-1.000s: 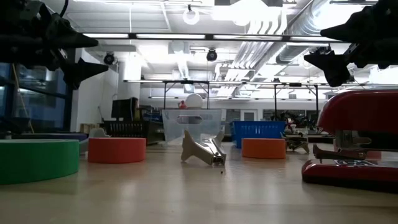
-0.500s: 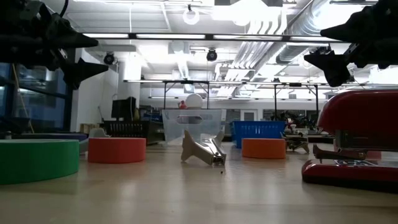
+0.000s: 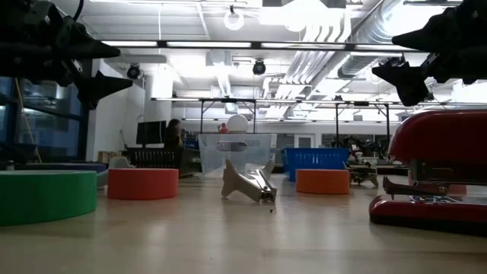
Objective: Pick and place Stapler, Stapler remover, tape
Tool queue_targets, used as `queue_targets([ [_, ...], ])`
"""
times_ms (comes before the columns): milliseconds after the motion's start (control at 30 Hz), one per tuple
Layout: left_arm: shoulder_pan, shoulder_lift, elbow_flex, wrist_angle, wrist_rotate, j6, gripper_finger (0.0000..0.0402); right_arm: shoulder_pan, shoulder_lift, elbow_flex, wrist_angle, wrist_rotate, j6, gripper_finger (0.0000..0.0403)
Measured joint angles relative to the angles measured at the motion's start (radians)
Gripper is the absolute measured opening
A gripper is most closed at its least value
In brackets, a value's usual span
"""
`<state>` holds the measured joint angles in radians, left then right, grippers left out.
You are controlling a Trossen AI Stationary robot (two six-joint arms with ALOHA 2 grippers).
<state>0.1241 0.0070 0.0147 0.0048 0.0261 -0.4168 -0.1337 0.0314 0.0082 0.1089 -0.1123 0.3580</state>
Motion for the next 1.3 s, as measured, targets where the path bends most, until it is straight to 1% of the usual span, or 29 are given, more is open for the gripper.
queue_targets([
  [267, 0.0, 0.0, 0.0, 0.0, 0.0, 0.0, 0.0328, 0.0, 0.0, 0.0, 0.002, 0.0, 0.01, 0.0307],
  [433, 0.0, 0.0, 0.0, 0.0, 0.0, 0.0, 0.0328, 0.0, 0.0, 0.0, 0.008, 0.0, 0.168, 0.0307],
  [600, 0.0, 0.0, 0.0, 0.0, 0.0, 0.0, 0.0328, 0.0, 0.0, 0.0, 0.025, -0.001, 0.238, 0.0307],
  [700, 0.0, 0.0, 0.0, 0.0, 0.0, 0.0, 0.0328, 0.0, 0.0, 0.0, 0.012, 0.007, 0.331, 0.0307],
  [800, 0.0, 0.0, 0.0, 0.0, 0.0, 0.0, 0.0328, 0.0, 0.001, 0.0, -0.031, 0.044, 0.429, 0.0307],
  [933, 0.0, 0.0, 0.0, 0.0, 0.0, 0.0, 0.0328, 0.0, 0.001, 0.002, -0.085, 0.099, 0.46, 0.0307],
  [1033, 0.0, 0.0, 0.0, 0.0, 0.0, 0.0, 0.0328, 0.0, 0.011, 0.025, -0.141, 0.156, 0.52, 0.0307],
  [1167, 0.0, 0.0, 0.0, 0.0, 0.0, 0.0, 0.0328, 0.0, 0.047, 0.056, -0.21, 0.236, 0.599, 0.0307],
  [1300, 0.0, 0.0, 0.0, 0.0, 0.0, 0.0, 0.0328, 0.0, 0.101, 0.112, -0.323, 0.274, 0.704, 0.0307],
])
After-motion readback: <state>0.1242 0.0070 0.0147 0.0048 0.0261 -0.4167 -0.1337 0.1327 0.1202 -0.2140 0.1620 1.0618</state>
